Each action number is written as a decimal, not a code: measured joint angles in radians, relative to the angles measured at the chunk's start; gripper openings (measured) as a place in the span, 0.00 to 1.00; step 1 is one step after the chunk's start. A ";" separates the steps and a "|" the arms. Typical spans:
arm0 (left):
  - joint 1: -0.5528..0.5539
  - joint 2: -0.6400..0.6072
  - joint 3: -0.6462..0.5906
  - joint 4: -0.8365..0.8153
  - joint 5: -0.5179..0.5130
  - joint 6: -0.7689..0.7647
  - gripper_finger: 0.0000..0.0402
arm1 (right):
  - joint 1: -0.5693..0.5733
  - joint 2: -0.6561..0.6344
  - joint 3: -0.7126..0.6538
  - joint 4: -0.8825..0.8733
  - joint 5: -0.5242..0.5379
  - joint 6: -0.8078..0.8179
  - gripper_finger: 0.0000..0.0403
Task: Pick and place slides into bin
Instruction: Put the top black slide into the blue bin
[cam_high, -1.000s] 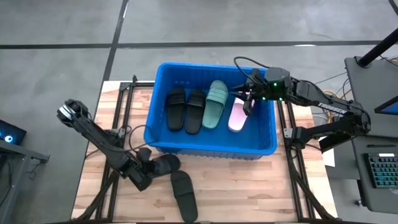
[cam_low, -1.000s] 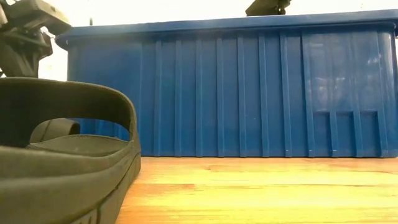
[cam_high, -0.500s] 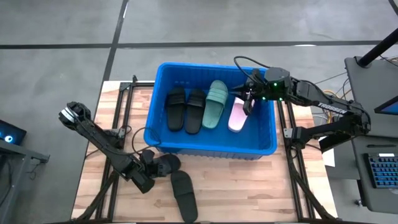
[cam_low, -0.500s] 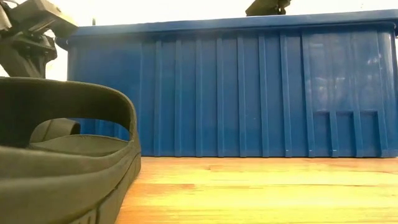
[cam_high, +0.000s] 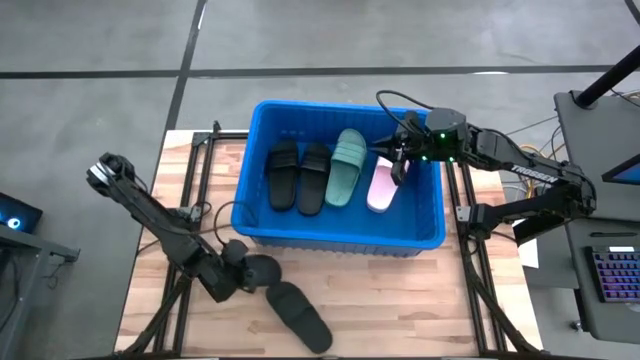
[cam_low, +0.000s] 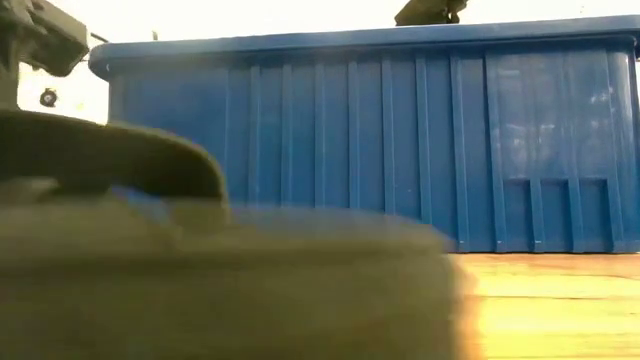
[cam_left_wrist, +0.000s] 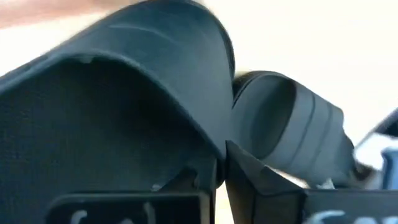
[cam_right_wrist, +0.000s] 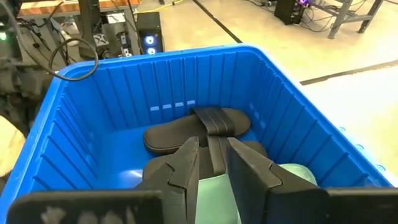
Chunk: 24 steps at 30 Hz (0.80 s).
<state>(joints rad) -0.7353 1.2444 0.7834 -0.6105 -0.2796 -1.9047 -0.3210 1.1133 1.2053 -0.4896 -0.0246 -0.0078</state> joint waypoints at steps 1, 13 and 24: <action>0.000 -0.022 0.000 -0.001 0.013 0.014 0.01 | 0.000 0.000 0.000 0.000 0.000 0.000 0.18; 0.000 -0.311 0.000 -0.047 0.014 0.210 0.00 | 0.000 0.000 0.000 0.000 0.000 0.000 0.18; 0.000 -0.436 0.002 -0.062 0.014 0.233 0.00 | 0.001 0.000 0.000 -0.002 -0.012 0.007 0.17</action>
<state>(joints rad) -0.7353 0.8084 0.7849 -0.6721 -0.2653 -1.6713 -0.3202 1.1133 1.2057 -0.4915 -0.0365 -0.0006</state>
